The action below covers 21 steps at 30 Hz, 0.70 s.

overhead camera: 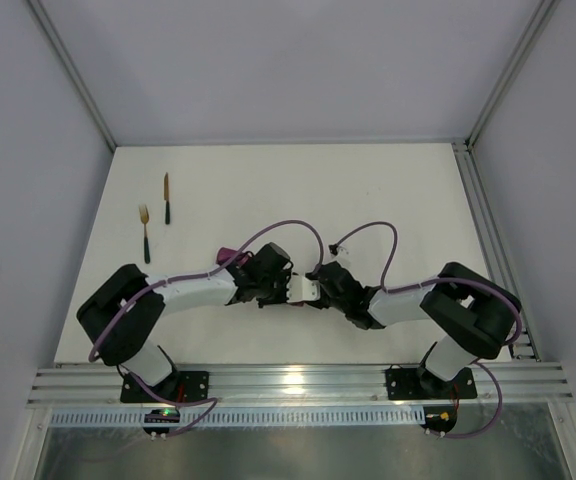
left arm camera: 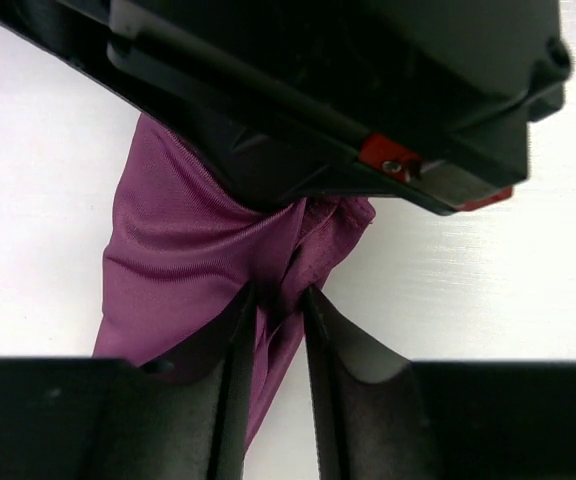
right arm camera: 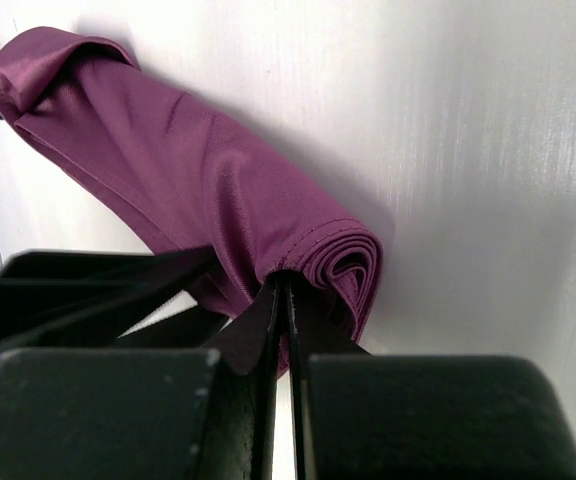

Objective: Fold the napkin into a case and place the utensils inside
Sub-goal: Pick up the top corner of the smaller rectangle folded napkin from the center of the board, then stuff the top corner of the smaller-rectangle-folded napkin into the folded napkin.

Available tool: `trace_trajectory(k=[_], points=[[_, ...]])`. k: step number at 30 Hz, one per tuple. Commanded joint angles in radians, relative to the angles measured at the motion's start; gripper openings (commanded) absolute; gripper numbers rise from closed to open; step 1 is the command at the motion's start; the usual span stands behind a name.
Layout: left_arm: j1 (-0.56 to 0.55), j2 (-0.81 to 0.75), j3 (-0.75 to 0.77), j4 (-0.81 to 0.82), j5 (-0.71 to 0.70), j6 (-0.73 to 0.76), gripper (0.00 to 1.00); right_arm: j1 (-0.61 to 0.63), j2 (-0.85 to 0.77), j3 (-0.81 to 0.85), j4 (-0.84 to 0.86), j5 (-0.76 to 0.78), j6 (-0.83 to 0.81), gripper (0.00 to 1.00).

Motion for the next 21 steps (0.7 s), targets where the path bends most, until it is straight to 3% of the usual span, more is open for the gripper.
trace_trajectory(k=[1,4,8,9,10,15,20,21], points=[[-0.027,0.028,0.022,-0.029,-0.005,0.016,0.36,0.008,-0.041,-0.001,0.026,0.046,0.01,0.05],[-0.028,0.033,0.027,-0.042,-0.011,0.015,0.36,0.007,-0.041,-0.003,0.026,0.047,0.008,0.05],[-0.043,0.054,0.033,-0.039,-0.062,0.007,0.16,0.008,-0.037,-0.001,0.032,0.044,0.008,0.05],[-0.047,0.065,0.035,-0.036,-0.071,0.005,0.03,0.007,-0.037,-0.001,0.032,0.043,0.008,0.05],[-0.05,0.068,0.036,-0.032,-0.077,0.002,0.0,0.008,-0.038,-0.001,0.032,0.043,0.007,0.05],[-0.05,0.053,0.029,0.01,-0.109,-0.045,0.0,0.007,-0.09,-0.004,-0.014,0.043,-0.018,0.09],[-0.05,-0.021,-0.004,0.056,-0.129,-0.051,0.01,0.007,-0.184,0.005,-0.101,0.009,-0.097,0.22],[-0.05,-0.027,-0.001,0.045,-0.125,-0.051,0.05,0.007,-0.193,0.008,-0.115,0.001,-0.107,0.23]])
